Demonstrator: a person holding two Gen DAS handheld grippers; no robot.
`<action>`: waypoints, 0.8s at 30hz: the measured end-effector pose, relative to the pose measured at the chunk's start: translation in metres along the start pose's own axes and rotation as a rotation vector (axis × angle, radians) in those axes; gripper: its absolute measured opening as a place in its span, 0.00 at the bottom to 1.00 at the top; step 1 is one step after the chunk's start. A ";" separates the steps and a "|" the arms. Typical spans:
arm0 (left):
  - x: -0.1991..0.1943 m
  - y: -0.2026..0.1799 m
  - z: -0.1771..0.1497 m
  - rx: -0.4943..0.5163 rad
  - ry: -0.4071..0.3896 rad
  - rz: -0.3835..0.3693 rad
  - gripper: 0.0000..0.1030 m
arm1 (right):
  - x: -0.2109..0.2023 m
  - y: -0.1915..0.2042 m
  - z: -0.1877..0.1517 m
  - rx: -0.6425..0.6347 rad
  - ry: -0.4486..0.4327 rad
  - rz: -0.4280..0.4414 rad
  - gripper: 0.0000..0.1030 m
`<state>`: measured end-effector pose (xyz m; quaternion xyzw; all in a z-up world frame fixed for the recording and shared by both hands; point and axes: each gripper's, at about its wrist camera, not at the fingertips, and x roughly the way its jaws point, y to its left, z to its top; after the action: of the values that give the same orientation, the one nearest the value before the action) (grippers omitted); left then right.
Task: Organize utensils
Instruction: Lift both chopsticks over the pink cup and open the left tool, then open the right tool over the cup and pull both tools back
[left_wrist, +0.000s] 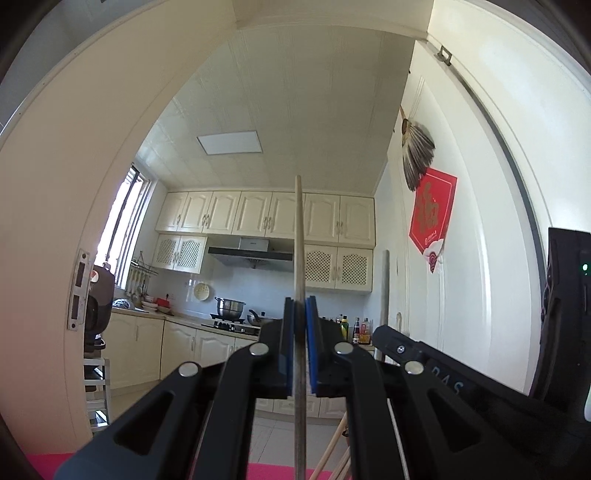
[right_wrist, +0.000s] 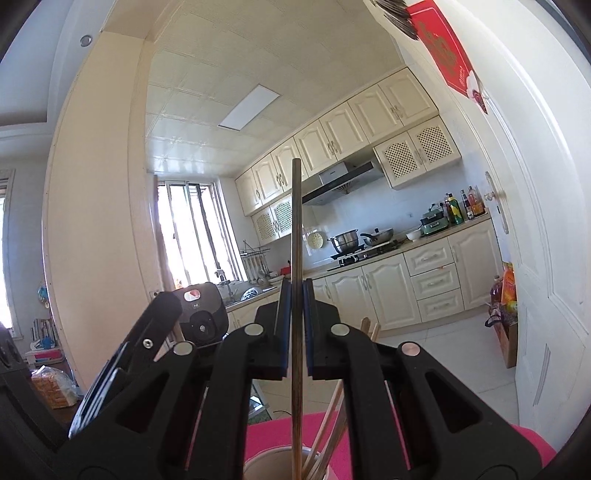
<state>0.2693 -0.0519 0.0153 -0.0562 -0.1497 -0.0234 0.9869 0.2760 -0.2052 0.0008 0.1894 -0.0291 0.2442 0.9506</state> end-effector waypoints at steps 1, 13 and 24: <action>0.001 0.000 -0.001 -0.002 0.004 0.000 0.06 | 0.000 -0.001 -0.001 0.004 -0.001 0.003 0.07; 0.004 0.011 -0.002 -0.047 0.020 0.034 0.26 | -0.001 -0.002 0.003 0.013 -0.021 0.013 0.07; 0.000 0.014 0.004 -0.025 0.050 0.038 0.28 | 0.004 0.005 -0.001 0.013 -0.013 0.020 0.07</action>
<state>0.2693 -0.0380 0.0179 -0.0708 -0.1236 -0.0080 0.9898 0.2772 -0.1992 0.0017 0.1970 -0.0355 0.2526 0.9466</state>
